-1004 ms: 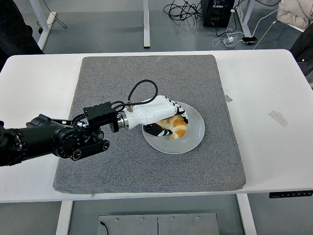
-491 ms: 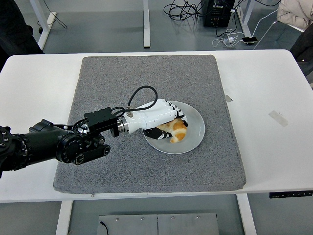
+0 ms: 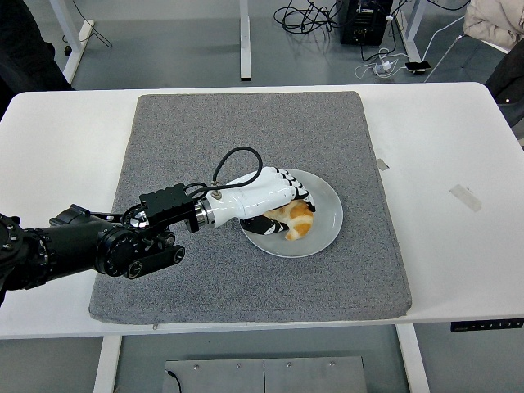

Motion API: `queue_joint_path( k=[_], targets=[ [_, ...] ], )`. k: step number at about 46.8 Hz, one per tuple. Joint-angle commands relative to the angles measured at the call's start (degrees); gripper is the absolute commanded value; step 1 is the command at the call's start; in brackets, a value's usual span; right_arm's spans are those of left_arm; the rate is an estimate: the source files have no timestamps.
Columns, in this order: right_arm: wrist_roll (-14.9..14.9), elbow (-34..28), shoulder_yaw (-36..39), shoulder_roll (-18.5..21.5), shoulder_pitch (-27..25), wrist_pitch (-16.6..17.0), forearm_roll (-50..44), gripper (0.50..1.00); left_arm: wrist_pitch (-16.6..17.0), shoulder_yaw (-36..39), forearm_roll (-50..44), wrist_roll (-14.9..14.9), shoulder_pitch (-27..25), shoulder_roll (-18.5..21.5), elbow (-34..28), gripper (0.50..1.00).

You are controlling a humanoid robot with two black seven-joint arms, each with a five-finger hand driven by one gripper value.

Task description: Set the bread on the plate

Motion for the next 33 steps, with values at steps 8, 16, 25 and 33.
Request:
queue_joint_path(
  k=[8, 16, 25, 33],
  targets=[
    [-0.1, 0.0, 0.0, 0.0, 0.0, 0.0, 0.0, 1.0, 0.0, -0.1, -0.4, -0.1, -0.1, -0.2, 0.0, 0.916],
    [-0.1, 0.0, 0.0, 0.0, 0.0, 0.0, 0.0, 1.0, 0.0, -0.4, -0.5, -0.3, -0.9, -0.4, -0.1, 0.928],
    [0.0, 0.0, 0.0, 0.0, 0.0, 0.0, 0.0, 1.0, 0.0, -2.9, -4.1, -2.4, -2.5, 1.0, -1.0, 0.927],
    [0.0, 0.0, 0.0, 0.0, 0.0, 0.0, 0.0, 1.0, -0.2, -5.2, -10.5, -2.4, -4.0, 3.1, -1.2, 0.927]
  ],
)
